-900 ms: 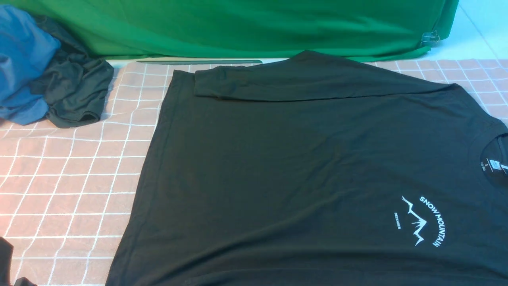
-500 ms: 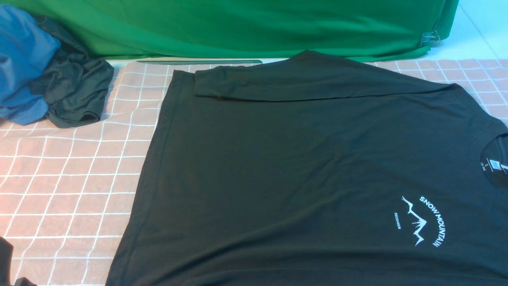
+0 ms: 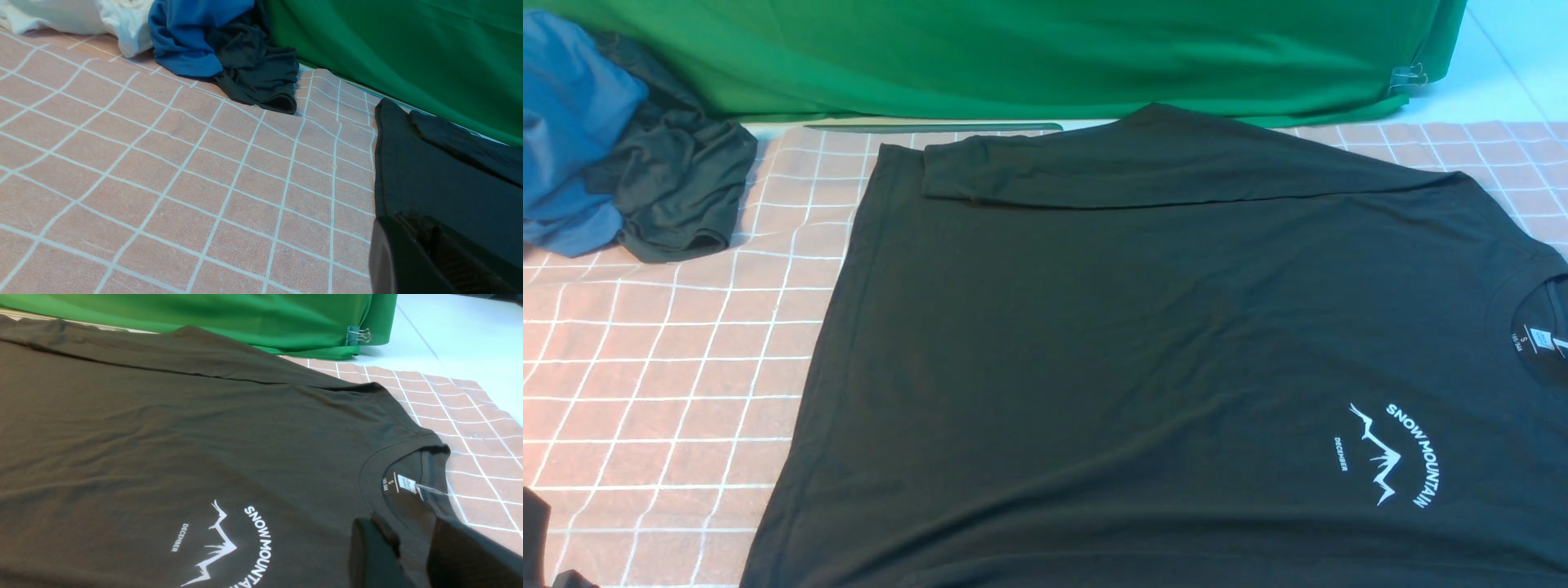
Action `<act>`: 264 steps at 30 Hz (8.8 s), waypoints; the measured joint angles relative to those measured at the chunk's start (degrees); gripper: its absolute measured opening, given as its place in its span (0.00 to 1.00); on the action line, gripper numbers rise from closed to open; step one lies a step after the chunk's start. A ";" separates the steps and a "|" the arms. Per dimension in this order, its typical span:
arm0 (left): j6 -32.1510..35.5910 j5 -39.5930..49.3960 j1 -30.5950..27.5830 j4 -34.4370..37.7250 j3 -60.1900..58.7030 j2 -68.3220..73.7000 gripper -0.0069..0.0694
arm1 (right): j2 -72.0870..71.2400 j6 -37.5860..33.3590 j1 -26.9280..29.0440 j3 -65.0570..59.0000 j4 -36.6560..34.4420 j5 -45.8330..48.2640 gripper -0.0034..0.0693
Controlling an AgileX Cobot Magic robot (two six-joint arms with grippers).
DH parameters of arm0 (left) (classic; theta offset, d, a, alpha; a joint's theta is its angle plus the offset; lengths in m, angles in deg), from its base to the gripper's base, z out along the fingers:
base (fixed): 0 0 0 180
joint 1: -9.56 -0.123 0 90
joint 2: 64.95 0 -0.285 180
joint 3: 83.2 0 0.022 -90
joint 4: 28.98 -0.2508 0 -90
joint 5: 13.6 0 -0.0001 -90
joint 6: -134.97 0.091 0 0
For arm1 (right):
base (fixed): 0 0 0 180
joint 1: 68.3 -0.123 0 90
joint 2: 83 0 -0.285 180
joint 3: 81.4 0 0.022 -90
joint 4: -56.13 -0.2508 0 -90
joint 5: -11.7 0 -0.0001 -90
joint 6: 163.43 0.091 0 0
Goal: Fold a long-sleeved shirt over a pink coffee tablecloth.
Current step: 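Grasp the left edge of the dark T-shirt lying flat on the table, then fold the left side of the black T-shirt inward over its body, then grab the top left corner of the dark shirt with the left gripper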
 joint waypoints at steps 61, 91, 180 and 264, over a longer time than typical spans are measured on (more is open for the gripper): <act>5.71 41.02 36.63 9.95 41.73 68.05 0.11 | 42.26 1.81 -11.38 37.19 -10.06 14.47 0.10; 3.52 29.61 45.84 -4.26 41.73 87.84 0.70 | 48.35 -0.01 -19.89 37.62 -10.92 11.10 0.10; 11.83 19.55 30.28 -17.26 84.07 103.36 0.22 | 48.37 0.04 -19.89 37.62 -11.86 10.48 0.13; -25.30 36.30 41.96 -7.36 50.52 60.02 0.11 | 90.06 6.76 -13.70 69.86 -1.90 48.56 0.64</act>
